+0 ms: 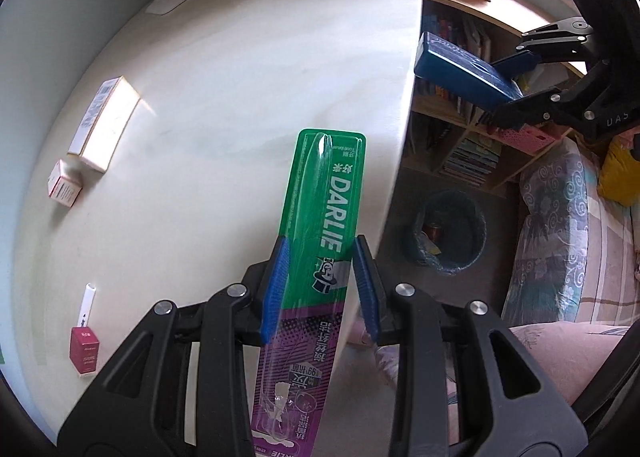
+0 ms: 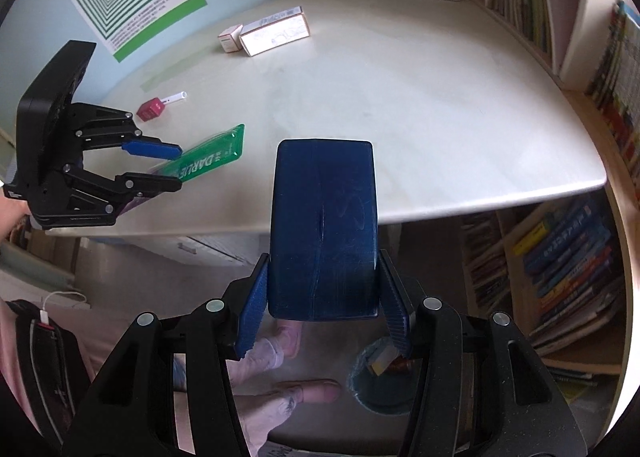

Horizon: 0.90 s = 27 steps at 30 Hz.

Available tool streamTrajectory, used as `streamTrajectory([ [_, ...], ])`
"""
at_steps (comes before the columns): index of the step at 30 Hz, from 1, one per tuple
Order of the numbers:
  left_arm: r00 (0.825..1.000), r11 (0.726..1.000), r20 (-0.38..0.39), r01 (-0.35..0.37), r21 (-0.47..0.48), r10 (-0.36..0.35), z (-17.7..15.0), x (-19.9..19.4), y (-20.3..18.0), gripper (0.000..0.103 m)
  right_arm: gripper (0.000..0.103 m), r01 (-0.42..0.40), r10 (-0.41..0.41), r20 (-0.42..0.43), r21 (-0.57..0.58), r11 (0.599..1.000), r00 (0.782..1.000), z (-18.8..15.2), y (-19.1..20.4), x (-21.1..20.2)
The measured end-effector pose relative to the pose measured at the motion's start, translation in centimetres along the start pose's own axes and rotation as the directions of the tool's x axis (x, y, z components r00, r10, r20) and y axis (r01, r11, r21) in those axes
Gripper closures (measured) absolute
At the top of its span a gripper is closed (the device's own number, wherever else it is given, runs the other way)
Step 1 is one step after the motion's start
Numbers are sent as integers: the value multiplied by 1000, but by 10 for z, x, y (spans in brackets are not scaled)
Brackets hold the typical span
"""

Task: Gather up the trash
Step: 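Carry the toothbrush pack and sponge over the teal wastebasket with both tools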

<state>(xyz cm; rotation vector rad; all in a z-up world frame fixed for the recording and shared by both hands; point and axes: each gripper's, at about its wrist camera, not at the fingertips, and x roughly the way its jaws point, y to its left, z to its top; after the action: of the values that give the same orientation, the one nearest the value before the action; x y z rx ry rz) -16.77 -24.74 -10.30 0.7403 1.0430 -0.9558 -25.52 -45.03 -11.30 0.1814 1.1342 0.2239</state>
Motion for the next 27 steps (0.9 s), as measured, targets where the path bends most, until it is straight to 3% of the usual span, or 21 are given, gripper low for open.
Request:
streamTrajectory([
  [7, 998, 993, -25, 53, 106, -51, 14, 12, -92, 73, 51, 31, -32, 4, 114, 993, 999, -85, -36, -30],
  [14, 989, 969, -88, 132, 210, -116, 21, 42, -170, 73, 51, 61, -58, -18, 252, 966, 998, -162, -66, -40],
  [20, 978, 944, -153, 181, 277, -143, 26, 76, -215, 73, 51, 69, -63, -28, 378, 923, 998, -220, -83, -32],
  [27, 958, 923, -244, 224, 313, -150, 29, 131, -249, 73, 51, 56, -42, -39, 515, 855, 998, -273, -104, 4],
])
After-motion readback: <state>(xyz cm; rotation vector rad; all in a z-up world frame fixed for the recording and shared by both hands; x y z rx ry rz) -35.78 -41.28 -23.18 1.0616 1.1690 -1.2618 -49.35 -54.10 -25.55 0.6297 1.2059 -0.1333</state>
